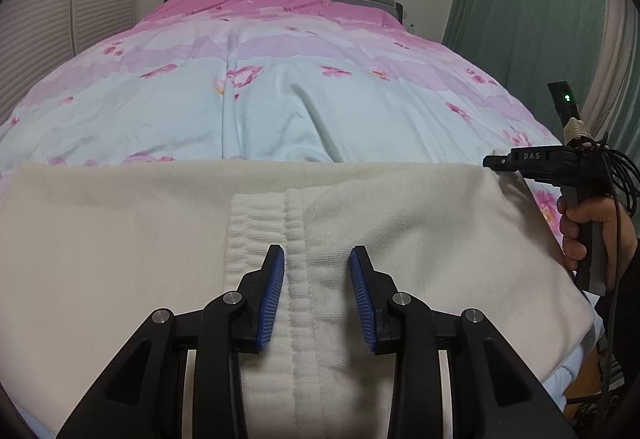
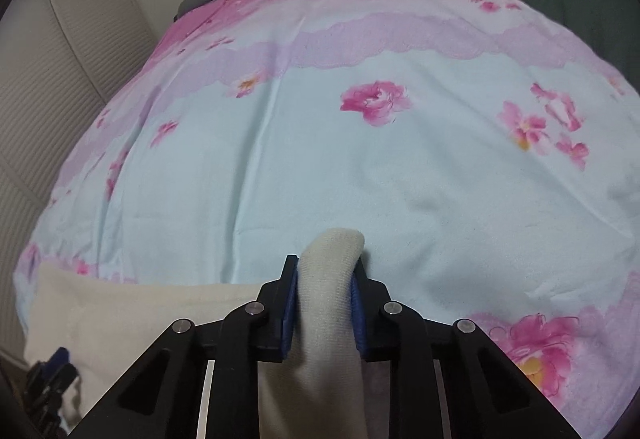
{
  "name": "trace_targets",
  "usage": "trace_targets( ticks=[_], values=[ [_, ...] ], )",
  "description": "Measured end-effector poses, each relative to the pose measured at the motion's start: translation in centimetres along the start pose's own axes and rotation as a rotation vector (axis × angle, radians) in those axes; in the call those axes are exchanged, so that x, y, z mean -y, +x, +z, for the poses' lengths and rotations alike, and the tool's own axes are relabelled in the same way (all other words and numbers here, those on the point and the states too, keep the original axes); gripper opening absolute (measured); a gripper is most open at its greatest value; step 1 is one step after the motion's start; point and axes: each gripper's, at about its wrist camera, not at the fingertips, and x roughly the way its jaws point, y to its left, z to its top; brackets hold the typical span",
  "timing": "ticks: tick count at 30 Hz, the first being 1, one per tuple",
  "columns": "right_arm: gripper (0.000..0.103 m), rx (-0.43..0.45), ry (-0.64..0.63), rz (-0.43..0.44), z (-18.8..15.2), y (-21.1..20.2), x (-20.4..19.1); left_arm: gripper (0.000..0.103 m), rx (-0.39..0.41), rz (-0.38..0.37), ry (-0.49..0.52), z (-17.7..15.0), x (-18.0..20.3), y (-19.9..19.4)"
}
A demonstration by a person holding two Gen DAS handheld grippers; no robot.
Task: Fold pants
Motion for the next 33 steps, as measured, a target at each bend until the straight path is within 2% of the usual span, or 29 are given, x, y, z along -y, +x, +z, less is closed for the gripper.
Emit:
trace_targets(
  ticks=[4, 6, 11, 12, 14, 16, 20, 24, 28, 30, 33],
  values=[
    [0.032, -0.031, -0.013, -0.013, 0.0, 0.4, -0.1, 0.034, 0.009, 0.021, -0.003, -0.4, -0.6, -0.5],
    [0.039, 0.0, 0.005, 0.002, 0.1, -1.2, 0.3, 0.034, 0.011, 0.018, -0.022, -0.5, -1.2, -1.0],
    [0.04, 0.122, -0.023, -0.019, -0.9, -7.5, -1.6, 0.035, 0.053, 0.037, -0.046, -0.7, -3.7, -4.2],
    [0.04, 0.138, -0.03, -0.014, -1.4, -8.7, -2.3, 0.037, 0.06, 0.043, -0.056, -0.7, -4.6, -5.1],
    [0.043, 0.169, -0.044, 0.011, -2.7, -11.2, -4.3, 0.049, 0.079, 0.067, -0.083, -0.9, -6.8, -6.8],
    [0.051, 0.205, -0.062, 0.035, -4.1, -13.2, -6.7, 0.052, 0.1, 0.109, -0.117, -1.4, -9.6, -8.9],
    [0.063, 0.275, -0.093, 0.104, -7.5, -16.1, -13.2, 0.056, 0.119, 0.22, -0.253, -3.7, -16.9, -13.0],
    [0.063, 0.279, -0.115, 0.191, -10.3, -16.4, -19.2, 0.056, 0.128, 0.291, -0.464, -7.3, -23.0, -16.0],
    [0.063, 0.271, -0.136, 0.287, -13.0, -15.6, -24.9, 0.057, 0.124, 0.27, -0.638, -10.6, -25.8, -16.7],
    [0.063, 0.215, -0.181, 0.338, -14.2, -14.2, -28.2, 0.057, 0.116, 0.266, -0.693, -11.6, -26.3, -16.2],
    [0.063, 0.161, -0.267, 0.369, -14.8, -12.6, -31.4, 0.057, 0.104, 0.254, -0.788, -13.0, -26.7, -15.3]
  ],
)
